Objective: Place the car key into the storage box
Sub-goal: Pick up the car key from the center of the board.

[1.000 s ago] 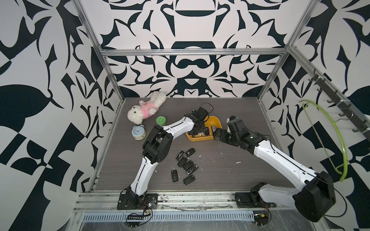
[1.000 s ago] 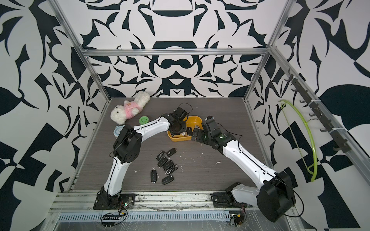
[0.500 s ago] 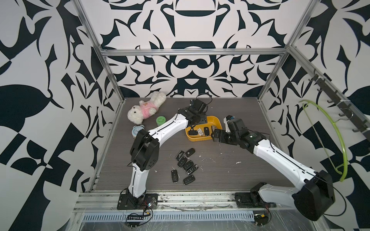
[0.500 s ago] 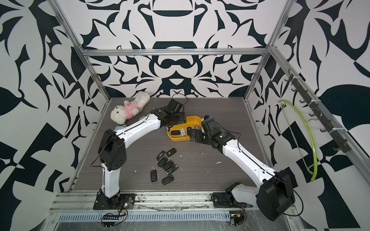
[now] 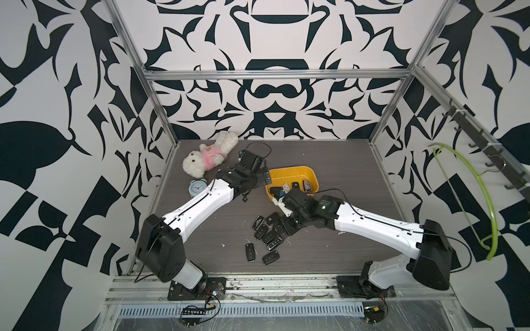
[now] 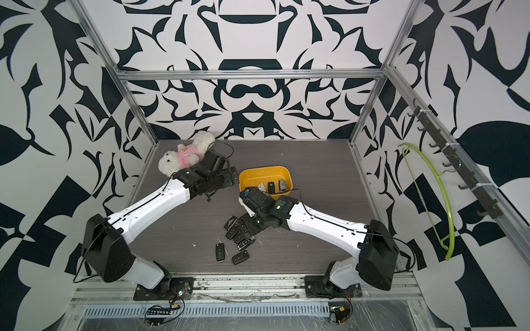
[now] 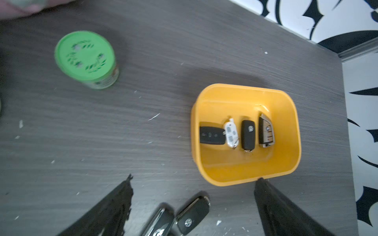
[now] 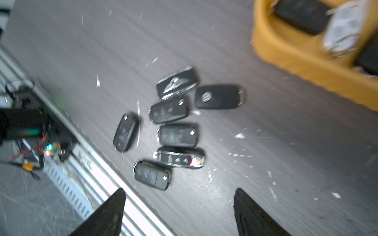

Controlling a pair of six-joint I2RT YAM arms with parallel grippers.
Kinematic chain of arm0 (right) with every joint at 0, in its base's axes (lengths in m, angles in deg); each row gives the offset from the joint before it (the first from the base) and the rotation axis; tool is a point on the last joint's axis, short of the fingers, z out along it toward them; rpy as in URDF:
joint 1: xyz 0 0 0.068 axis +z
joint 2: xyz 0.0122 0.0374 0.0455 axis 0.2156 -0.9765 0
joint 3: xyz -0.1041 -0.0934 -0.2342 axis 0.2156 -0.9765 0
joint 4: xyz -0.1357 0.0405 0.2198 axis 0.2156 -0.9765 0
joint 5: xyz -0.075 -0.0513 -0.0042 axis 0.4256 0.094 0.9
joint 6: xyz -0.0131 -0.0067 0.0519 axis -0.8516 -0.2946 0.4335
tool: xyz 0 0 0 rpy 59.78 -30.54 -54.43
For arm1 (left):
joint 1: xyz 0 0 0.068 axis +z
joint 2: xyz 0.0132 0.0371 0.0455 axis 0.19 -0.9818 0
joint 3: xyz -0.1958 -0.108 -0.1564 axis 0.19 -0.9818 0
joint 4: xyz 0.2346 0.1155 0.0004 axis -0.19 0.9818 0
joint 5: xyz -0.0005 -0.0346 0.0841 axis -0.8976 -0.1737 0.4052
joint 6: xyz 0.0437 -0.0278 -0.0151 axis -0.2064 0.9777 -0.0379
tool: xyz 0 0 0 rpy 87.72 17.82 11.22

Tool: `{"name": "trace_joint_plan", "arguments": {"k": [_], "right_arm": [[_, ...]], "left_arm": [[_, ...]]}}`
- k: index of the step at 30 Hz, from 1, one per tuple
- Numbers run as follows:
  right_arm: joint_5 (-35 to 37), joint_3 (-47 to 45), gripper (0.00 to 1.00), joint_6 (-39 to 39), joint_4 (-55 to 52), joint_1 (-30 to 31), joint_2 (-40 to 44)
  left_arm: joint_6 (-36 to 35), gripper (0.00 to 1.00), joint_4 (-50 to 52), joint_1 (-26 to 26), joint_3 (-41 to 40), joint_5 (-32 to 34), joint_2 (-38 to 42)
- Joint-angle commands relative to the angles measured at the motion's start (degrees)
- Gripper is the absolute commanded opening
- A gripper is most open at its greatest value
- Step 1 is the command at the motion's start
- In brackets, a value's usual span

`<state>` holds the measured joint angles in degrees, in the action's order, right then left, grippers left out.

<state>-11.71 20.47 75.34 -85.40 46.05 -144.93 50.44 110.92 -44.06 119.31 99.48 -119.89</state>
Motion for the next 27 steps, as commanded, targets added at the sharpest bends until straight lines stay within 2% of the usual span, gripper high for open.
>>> {"name": "trace_joint_plan", "arguments": {"k": [1,4,7,13,22,27], "right_arm": [[2.00,1.52,0.81,-3.32,-1.48,4.66,-0.85],[0.34,1.52,0.80,-4.44,-1.87,7.79,-3.71],[-2.93,1.56,0.80,-4.31,-2.40,9.25,-6.90],[-8.27,-0.22,0.82,-1.81,0.06,9.59,-10.40],[-7.10,-0.40,0.88,-1.03,0.81,9.61,-15.00],[-6.93,1.11,0.88,-2.95,1.05,9.64,-17.87]], "left_arm": [[3.20,0.99,-0.22,6.22,-5.97,-5.75,7.12],[3.26,0.99,0.53,10.84,-10.24,-7.60,12.64],[3.18,0.99,1.13,12.78,-12.69,-7.77,15.78],[5.43,0.99,-0.05,13.04,-15.14,-8.64,17.39],[6.62,0.99,-1.58,13.04,-14.66,-10.53,16.27],[6.82,0.99,-1.45,13.05,-14.87,-10.35,16.82]]}}
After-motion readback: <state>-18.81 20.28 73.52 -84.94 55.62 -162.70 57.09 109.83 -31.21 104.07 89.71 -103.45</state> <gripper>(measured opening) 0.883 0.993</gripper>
